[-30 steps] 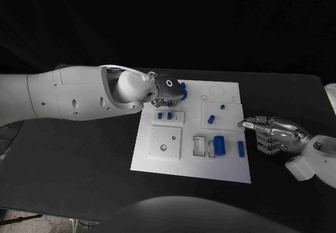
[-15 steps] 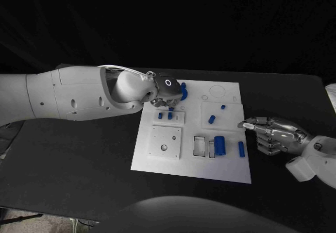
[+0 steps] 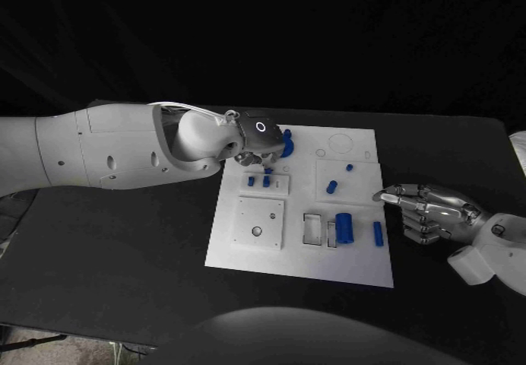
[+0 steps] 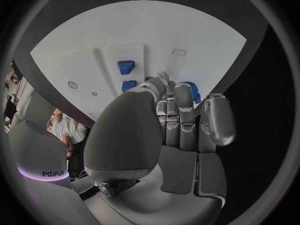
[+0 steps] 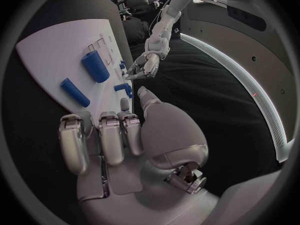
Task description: Assemble the parts on the task board
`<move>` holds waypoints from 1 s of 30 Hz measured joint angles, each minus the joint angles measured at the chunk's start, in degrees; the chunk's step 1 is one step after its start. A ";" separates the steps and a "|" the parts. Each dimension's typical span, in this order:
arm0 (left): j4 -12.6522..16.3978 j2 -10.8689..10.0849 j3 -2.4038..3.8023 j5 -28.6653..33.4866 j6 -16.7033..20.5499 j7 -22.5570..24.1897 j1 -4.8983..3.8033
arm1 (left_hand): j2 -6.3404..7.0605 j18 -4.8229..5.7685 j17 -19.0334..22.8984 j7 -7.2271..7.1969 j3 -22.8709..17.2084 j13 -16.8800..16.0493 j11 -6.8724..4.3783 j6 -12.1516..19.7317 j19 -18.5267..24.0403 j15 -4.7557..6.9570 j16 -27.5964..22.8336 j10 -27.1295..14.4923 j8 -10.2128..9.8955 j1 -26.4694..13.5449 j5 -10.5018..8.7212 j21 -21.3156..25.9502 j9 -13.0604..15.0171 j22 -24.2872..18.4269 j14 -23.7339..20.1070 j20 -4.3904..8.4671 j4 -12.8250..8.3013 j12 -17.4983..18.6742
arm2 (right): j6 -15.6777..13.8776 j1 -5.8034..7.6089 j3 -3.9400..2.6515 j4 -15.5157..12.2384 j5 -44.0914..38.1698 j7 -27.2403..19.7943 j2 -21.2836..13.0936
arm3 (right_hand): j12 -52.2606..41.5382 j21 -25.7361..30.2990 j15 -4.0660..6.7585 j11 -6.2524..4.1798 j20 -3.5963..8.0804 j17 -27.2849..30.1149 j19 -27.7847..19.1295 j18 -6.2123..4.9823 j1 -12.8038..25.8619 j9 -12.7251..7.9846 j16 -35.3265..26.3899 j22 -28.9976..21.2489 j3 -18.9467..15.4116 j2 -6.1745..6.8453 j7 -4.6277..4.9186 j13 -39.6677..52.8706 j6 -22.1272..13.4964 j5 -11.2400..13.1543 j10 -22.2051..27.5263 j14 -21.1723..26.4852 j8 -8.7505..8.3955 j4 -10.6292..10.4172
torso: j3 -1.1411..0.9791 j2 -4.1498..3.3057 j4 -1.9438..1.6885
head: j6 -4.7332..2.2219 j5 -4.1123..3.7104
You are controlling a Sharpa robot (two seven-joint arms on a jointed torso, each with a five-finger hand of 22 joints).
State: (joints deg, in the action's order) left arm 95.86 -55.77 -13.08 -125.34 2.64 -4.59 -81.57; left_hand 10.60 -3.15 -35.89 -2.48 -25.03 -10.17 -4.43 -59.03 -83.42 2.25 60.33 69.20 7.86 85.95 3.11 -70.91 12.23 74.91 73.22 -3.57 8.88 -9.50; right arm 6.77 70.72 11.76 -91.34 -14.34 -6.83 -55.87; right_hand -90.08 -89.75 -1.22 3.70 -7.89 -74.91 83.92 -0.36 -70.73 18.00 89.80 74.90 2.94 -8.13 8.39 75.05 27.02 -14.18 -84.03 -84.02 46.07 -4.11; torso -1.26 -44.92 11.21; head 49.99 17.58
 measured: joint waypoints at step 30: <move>-1.58 3.63 0.47 22.16 -0.48 -3.26 -2.53 | 1.96 0.00 -7.53 4.00 -0.92 0.47 3.52 -3.61 -0.63 1.64 5.33 -1.21 1.20 -3.76 -0.12 -7.42 -0.11 0.00 4.94 0.21 6.91 1.34 | -0.01 -0.02 0.00 -0.10 0.00 0.12 -0.04 | 0.00 0.00 0.00 0.00 0.00 -0.04 0.00 0.00 0.00 -0.01 0.00 0.03 0.00 0.00 0.00 0.03 0.00 0.00 0.00 0.00 0.00 0.00 | 0.00 -0.04 0.13 | 0.00 -0.34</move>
State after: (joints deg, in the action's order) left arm 94.28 -52.13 -12.61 -103.18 2.17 -7.85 -84.10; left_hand 12.56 -3.14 -43.41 1.52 -25.95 -9.70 -0.91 -62.64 -84.05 3.90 65.66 67.99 9.06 82.19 2.99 -78.33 12.13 74.90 78.15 -3.36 15.79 -8.15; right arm 6.77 70.70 11.76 -91.44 -14.34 -6.71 -55.91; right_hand -90.08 -89.75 -1.22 3.70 -7.89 -74.95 83.92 -0.37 -70.73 17.99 89.80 74.94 2.94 -8.12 8.39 75.09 27.02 -14.18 -84.03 -84.02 46.07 -4.11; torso -1.26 -44.96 11.34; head 49.99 17.24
